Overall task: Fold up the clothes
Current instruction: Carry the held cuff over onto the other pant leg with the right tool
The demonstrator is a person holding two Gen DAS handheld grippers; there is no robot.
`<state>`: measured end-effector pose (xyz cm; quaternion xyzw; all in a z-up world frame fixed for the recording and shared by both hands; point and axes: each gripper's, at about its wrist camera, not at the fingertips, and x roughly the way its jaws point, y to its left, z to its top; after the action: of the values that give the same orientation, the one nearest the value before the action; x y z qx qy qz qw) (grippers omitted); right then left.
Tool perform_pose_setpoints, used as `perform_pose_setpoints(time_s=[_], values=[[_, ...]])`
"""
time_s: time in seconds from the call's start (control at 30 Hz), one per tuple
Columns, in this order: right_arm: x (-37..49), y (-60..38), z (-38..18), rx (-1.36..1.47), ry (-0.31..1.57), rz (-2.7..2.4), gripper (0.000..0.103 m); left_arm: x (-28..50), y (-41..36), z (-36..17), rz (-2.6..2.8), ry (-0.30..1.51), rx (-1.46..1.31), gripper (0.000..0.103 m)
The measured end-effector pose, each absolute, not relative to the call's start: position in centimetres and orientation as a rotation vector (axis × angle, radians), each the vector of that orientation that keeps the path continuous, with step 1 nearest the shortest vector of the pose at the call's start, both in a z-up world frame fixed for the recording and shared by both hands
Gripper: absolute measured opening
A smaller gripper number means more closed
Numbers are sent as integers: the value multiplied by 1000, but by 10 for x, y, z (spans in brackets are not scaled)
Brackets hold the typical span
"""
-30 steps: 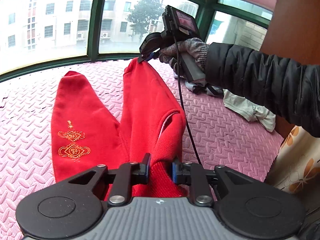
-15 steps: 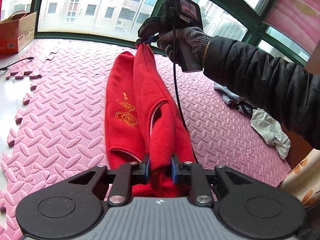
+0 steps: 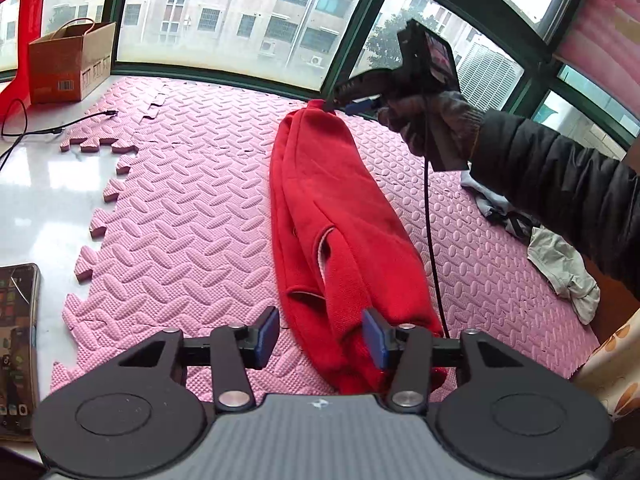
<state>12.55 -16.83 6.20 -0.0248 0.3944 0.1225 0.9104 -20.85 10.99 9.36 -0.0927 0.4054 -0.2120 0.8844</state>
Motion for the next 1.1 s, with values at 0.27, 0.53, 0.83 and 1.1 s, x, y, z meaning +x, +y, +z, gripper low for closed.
perform_pose_setpoints(time_s=[0.27, 0.53, 0.83, 1.1], values=[[136, -159, 44, -22, 844, 301, 41, -182, 91, 100, -456, 824, -184, 54], [156, -125, 21, -39, 897, 260, 40, -169, 69, 77, -496, 897, -149, 52], [148, -124, 18, -18, 861, 210, 8, -171, 76, 61, -508, 947, -199, 37], [149, -107, 37, -44, 796, 259, 9, -175, 82, 59, -508, 968, -221, 33]])
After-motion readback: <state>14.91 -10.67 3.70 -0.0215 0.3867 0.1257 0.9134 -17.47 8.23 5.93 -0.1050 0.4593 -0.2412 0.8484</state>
